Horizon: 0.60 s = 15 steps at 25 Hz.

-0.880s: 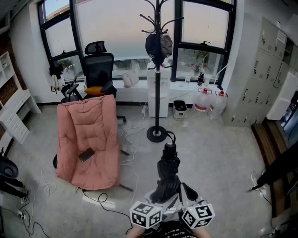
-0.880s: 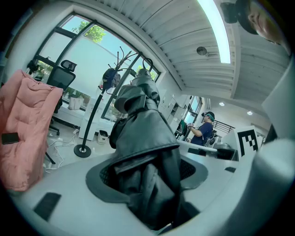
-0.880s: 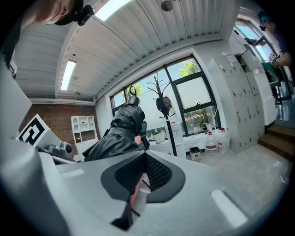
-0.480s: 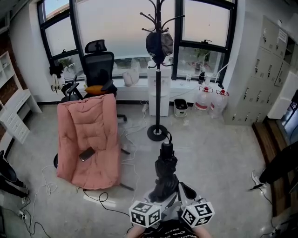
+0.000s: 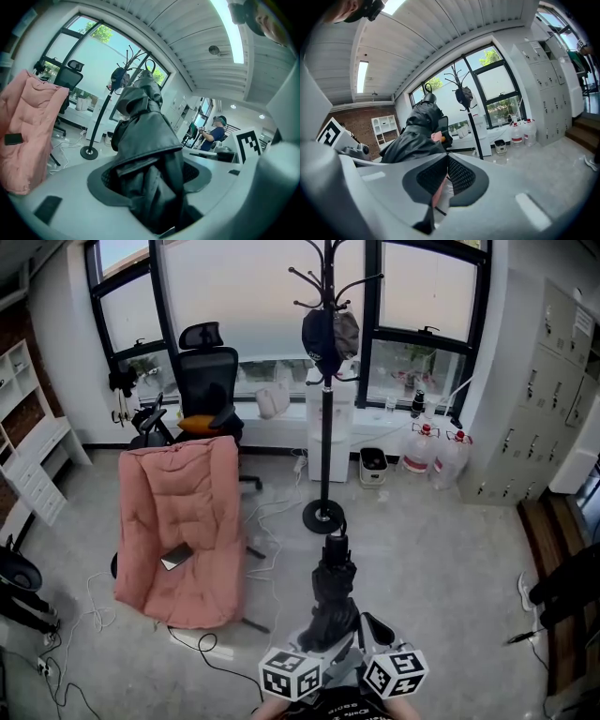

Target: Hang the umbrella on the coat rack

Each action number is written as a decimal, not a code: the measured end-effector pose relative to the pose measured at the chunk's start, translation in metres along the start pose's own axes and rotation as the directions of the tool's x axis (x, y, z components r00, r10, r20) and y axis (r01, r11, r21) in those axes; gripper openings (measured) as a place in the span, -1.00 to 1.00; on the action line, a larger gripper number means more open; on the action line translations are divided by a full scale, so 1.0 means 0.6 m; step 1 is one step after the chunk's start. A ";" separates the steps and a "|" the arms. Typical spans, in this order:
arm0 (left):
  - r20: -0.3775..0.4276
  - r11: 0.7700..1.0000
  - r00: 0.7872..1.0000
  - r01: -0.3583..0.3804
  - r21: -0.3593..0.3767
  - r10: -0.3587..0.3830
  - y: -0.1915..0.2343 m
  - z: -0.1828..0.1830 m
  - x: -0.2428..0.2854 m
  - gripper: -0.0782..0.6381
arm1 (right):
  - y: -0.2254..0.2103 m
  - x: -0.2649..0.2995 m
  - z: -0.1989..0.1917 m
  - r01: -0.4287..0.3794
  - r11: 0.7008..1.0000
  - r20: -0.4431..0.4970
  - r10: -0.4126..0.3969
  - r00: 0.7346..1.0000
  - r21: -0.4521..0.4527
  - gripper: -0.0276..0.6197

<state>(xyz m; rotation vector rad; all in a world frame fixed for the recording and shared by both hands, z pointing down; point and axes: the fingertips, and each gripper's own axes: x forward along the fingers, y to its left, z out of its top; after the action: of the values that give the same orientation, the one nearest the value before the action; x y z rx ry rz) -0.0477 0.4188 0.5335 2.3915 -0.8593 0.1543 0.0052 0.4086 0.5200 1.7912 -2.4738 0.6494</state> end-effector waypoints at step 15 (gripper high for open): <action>0.031 0.997 0.997 -0.075 0.003 0.074 0.050 0.114 0.176 0.01 | -0.127 0.143 0.112 -0.109 0.994 0.016 0.109 0.994 0.014 -0.90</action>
<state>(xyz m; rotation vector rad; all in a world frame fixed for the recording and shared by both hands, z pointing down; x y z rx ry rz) 0.0109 0.3042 0.5228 2.3726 -0.9638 0.1494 0.0606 0.2886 0.5045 1.6813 -2.5992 0.6643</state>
